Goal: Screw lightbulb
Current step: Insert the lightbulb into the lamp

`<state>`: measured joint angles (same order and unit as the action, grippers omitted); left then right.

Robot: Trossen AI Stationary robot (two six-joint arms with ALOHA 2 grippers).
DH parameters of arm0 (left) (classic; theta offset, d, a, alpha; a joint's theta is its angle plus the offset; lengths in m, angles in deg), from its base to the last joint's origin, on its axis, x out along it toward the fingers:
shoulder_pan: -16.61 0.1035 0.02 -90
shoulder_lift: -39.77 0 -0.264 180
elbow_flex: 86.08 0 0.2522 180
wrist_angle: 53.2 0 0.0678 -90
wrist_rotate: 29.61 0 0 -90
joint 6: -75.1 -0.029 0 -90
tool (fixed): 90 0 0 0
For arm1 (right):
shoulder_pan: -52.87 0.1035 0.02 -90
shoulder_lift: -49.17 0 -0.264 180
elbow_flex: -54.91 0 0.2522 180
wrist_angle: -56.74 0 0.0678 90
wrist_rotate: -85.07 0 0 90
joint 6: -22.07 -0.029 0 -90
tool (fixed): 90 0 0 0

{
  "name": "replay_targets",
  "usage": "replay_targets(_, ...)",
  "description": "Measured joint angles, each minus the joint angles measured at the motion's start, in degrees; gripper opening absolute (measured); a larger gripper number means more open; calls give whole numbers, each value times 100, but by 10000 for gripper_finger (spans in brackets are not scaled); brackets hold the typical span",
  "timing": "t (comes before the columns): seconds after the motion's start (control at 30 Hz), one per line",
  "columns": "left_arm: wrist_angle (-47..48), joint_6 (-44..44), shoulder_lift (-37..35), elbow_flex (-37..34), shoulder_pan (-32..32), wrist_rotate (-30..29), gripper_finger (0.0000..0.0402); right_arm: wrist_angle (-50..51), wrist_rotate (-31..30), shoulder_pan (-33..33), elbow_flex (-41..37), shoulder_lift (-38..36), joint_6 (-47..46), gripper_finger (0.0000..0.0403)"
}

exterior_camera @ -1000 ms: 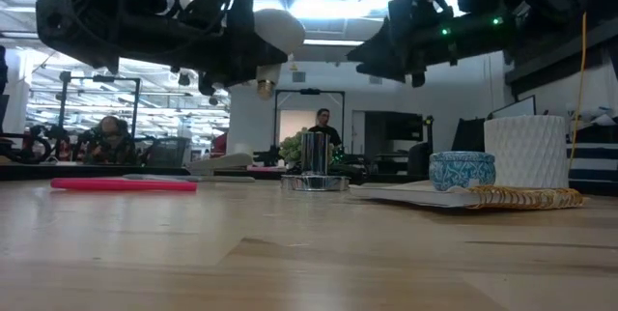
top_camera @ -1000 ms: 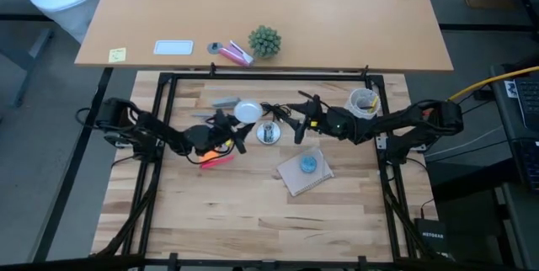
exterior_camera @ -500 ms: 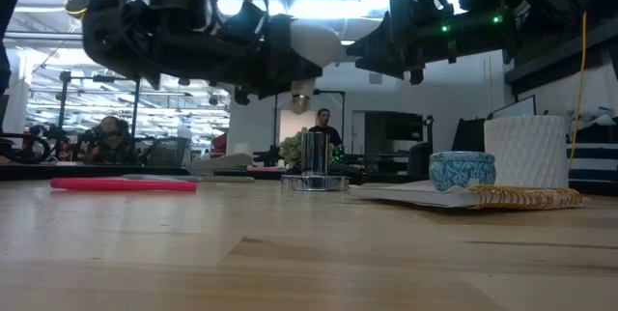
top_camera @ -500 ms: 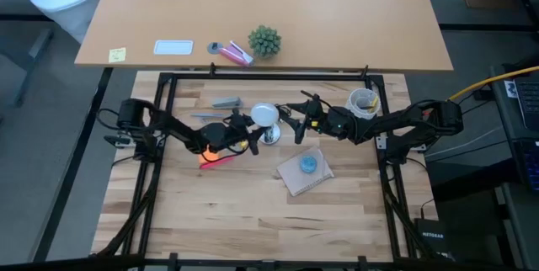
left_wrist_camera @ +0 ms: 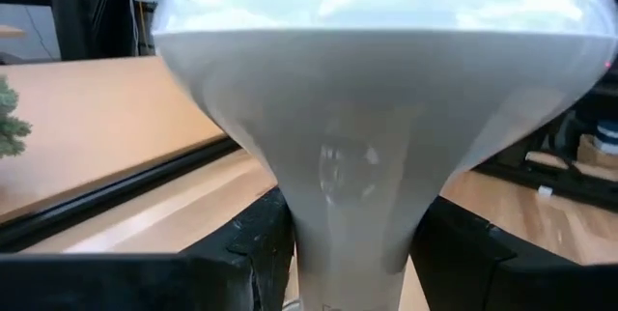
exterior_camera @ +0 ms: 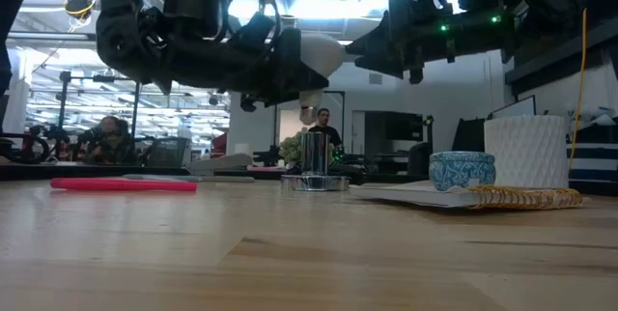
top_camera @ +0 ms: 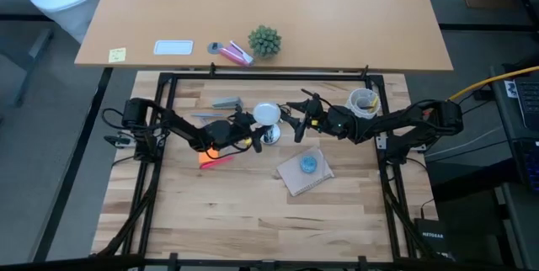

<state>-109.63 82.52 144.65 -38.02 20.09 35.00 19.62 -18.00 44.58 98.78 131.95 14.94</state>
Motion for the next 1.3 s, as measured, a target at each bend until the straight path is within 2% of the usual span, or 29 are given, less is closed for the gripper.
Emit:
replay_targets(0.47,86,-39,0,0,123,130,169,-6,55,2,4,-1,162,236)
replay_targets(0.7,52,93,-4,0,119,127,169,48,-406,2,4,-477,787,236)
replay_targets(0.9,53,179,-4,0,88,127,169,649,-1048,2,4,-766,913,236)
replay_targets(1.03,58,179,-4,0,33,127,169,747,-1315,2,7,-562,727,236)
replay_targets(1.3,122,144,-7,0,34,127,169,-105,-1327,2,4,231,446,236)
